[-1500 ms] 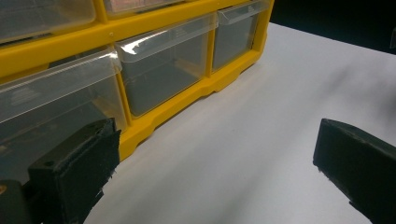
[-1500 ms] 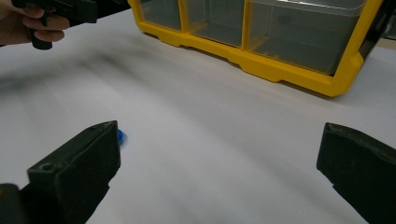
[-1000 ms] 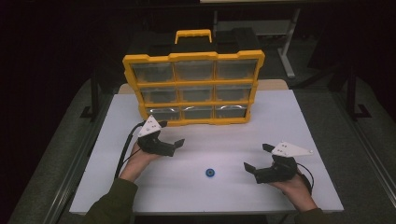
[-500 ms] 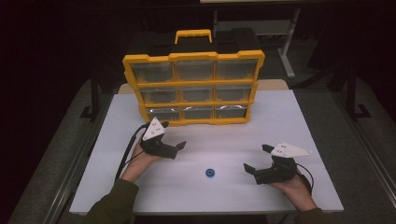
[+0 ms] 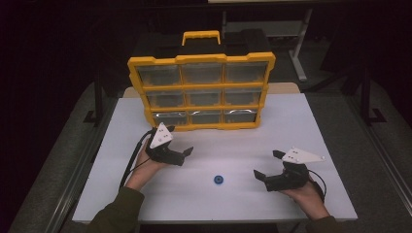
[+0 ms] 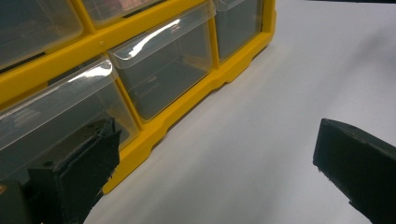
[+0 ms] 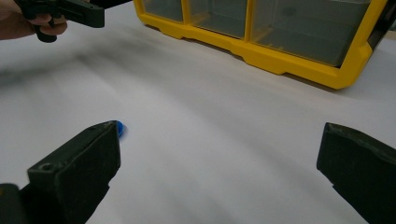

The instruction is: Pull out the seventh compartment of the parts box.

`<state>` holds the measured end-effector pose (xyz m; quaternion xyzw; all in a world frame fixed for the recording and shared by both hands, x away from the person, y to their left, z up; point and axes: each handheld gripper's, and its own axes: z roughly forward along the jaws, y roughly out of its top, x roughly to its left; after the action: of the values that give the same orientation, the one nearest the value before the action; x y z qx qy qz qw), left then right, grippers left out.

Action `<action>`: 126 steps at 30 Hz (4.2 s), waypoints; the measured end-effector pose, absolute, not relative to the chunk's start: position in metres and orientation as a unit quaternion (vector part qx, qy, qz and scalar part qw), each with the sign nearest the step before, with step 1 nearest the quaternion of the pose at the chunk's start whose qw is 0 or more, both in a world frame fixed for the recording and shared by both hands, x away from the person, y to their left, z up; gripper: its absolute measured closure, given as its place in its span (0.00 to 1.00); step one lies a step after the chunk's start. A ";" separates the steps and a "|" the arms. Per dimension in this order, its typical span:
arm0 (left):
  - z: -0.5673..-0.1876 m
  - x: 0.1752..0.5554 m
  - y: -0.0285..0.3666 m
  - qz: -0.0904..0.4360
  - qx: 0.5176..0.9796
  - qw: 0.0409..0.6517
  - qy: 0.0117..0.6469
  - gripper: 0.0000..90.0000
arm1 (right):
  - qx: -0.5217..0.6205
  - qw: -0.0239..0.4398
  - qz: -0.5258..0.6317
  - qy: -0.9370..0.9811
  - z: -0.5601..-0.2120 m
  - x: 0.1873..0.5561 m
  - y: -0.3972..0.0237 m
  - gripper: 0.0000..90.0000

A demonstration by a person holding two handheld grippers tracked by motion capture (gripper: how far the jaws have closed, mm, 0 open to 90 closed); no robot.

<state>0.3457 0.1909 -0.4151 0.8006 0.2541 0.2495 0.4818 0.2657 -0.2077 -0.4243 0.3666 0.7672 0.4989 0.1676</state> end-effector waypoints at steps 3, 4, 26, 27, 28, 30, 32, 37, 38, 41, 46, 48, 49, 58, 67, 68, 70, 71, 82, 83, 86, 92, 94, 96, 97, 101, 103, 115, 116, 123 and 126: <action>-0.415 0.345 0.190 0.256 0.801 0.479 0.250 0.00 | 0.368 0.167 0.501 0.766 -0.424 0.266 -0.208 0.00; -0.415 0.345 0.190 0.257 0.802 0.478 0.250 0.00 | 0.368 0.167 0.501 0.765 -0.424 0.266 -0.208 0.00; -0.415 0.341 0.187 0.289 0.811 0.454 0.228 0.00 | 0.368 0.169 0.501 0.765 -0.424 0.265 -0.208 0.00; -0.415 0.341 0.187 0.290 0.812 0.453 0.228 0.00 | 0.369 0.169 0.501 0.764 -0.424 0.265 -0.208 0.00; -0.415 0.341 0.187 0.292 0.812 0.453 0.226 0.00 | 0.369 0.169 0.501 0.764 -0.424 0.265 -0.208 0.00; -0.415 0.341 0.187 0.292 0.812 0.453 0.225 0.00 | 0.369 0.169 0.501 0.764 -0.424 0.265 -0.208 0.00; -0.415 0.341 0.186 0.295 0.812 0.452 0.221 0.00 | 0.369 0.169 0.501 0.764 -0.424 0.265 -0.208 0.00; -0.416 0.339 0.184 0.307 0.815 0.443 0.213 0.00 | 0.368 0.169 0.500 0.765 -0.424 0.266 -0.208 0.00; -0.416 0.338 0.183 0.308 0.815 0.442 0.213 0.00 | 0.368 0.169 0.500 0.765 -0.424 0.266 -0.208 0.00; -0.417 0.338 0.183 0.315 0.817 0.437 0.207 0.00 | 0.368 0.169 0.501 0.765 -0.424 0.266 -0.209 0.00; -0.416 0.337 0.182 0.322 0.821 0.426 0.201 0.00 | 0.367 0.170 0.500 0.765 -0.424 0.265 -0.208 0.00; -0.416 0.337 0.182 0.327 0.822 0.421 0.197 0.00 | 0.368 0.169 0.501 0.765 -0.424 0.265 -0.208 0.00; -0.416 0.336 0.182 0.328 0.823 0.420 0.197 0.00 | 0.369 0.169 0.501 0.765 -0.424 0.265 -0.209 0.00; -0.417 0.335 0.180 0.344 0.823 0.411 0.189 0.00 | 0.369 0.168 0.501 0.764 -0.424 0.266 -0.208 0.00; -0.417 0.333 0.176 0.361 0.827 0.395 0.173 0.00 | 0.370 0.168 0.504 0.762 -0.424 0.266 -0.209 0.00; -0.417 0.333 0.176 0.362 0.827 0.394 0.173 0.00 | 0.370 0.168 0.503 0.763 -0.424 0.266 -0.209 0.00; -0.418 0.332 0.175 0.365 0.828 0.391 0.169 0.00 | 0.370 0.167 0.504 0.763 -0.424 0.266 -0.209 0.00; -0.418 0.333 0.174 0.367 0.828 0.390 0.167 0.00 | 0.371 0.167 0.504 0.762 -0.424 0.266 -0.209 0.00; -0.419 0.330 0.168 0.403 0.834 0.354 0.130 0.00 | 0.372 0.166 0.507 0.760 -0.424 0.267 -0.211 0.00; -0.419 0.329 0.168 0.405 0.834 0.353 0.128 0.00 | 0.373 0.165 0.507 0.760 -0.424 0.267 -0.211 0.00; -0.419 0.329 0.167 0.413 0.834 0.345 0.120 0.00 | 0.372 0.166 0.506 0.761 -0.424 0.266 -0.211 0.00; -0.418 0.329 0.165 0.431 0.832 0.332 0.106 0.00 | 0.370 0.166 0.504 0.763 -0.424 0.266 -0.209 0.00; -0.418 0.329 0.165 0.432 0.832 0.331 0.106 0.00 | 0.372 0.166 0.505 0.761 -0.424 0.267 -0.210 0.00; -0.417 0.328 0.164 0.438 0.831 0.328 0.101 0.00 | 0.376 0.163 0.506 0.759 -0.424 0.267 -0.211 0.00; -0.417 0.329 0.164 0.442 0.831 0.325 0.097 0.00 | 0.376 0.164 0.507 0.758 -0.424 0.267 -0.211 0.00; -0.418 0.327 0.162 0.454 0.830 0.311 0.089 0.00 | 0.378 0.164 0.509 0.756 -0.423 0.267 -0.213 0.00; -0.418 0.326 0.162 0.456 0.831 0.308 0.085 0.00 | 0.374 0.165 0.510 0.757 -0.423 0.267 -0.212 0.00; -0.419 0.323 0.156 0.478 0.828 0.286 0.066 0.00 | 0.379 0.160 0.511 0.755 -0.424 0.268 -0.213 0.00; -0.420 0.323 0.155 0.480 0.827 0.285 0.063 0.00 | 0.378 0.161 0.510 0.756 -0.424 0.268 -0.212 0.00; -0.422 0.323 0.152 0.494 0.824 0.273 0.054 0.00 | 0.378 0.161 0.510 0.756 -0.424 0.269 -0.212 0.00; -0.422 0.322 0.151 0.498 0.822 0.270 0.051 0.00 | 0.377 0.161 0.509 0.757 -0.424 0.269 -0.212 0.00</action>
<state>0.3217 0.1511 -0.4223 0.8223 0.0507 0.4982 0.2702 0.2691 -0.2122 -0.4243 0.3771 0.7570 0.5089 0.1606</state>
